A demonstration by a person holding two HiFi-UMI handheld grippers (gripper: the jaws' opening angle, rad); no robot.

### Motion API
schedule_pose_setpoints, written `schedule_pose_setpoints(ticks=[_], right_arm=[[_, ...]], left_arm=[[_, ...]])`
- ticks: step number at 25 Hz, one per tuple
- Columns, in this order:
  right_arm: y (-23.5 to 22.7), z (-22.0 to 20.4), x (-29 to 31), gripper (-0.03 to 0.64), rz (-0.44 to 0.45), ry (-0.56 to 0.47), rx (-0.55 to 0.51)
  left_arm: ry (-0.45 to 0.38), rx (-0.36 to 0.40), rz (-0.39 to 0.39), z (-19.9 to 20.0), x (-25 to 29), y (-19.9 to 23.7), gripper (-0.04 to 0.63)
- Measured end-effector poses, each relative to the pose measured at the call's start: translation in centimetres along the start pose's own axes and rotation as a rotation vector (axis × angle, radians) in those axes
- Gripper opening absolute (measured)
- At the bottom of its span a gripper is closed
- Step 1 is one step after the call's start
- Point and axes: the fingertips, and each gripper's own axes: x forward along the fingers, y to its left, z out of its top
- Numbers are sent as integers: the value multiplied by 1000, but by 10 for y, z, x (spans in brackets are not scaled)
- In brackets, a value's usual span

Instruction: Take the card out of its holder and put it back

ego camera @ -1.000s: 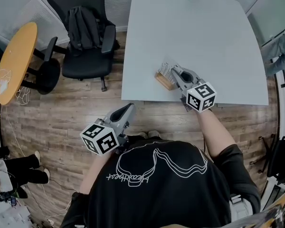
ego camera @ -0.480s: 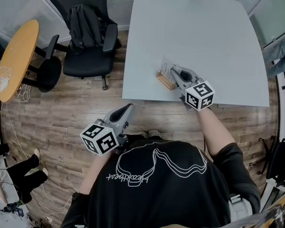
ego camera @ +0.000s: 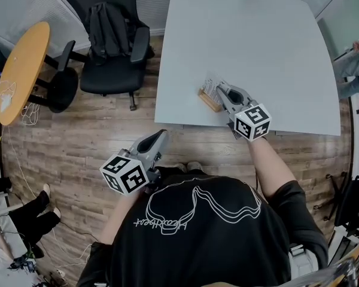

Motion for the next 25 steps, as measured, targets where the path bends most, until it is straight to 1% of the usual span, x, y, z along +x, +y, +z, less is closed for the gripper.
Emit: schedule_pose_setpoints(ticks=[5,15,19,21,25], right_arm=[[3,-19,3,25,1,50,2],[0,-39,5,31,-2,90,5],[1,-41,7,77,5,99,27],[0,-38,6,114,-6,94,37],[-7,-23,-6,161,-28,43,105]], left_arm=[[5,-7,6,-4,0,1,14],[3,-6,7,-9,8,1,14],[6,-10,-5,-14,10,-2,14],[12,-9,-14,-16,12,-3,14],[23,0,-45,-15,22,-9,14]])
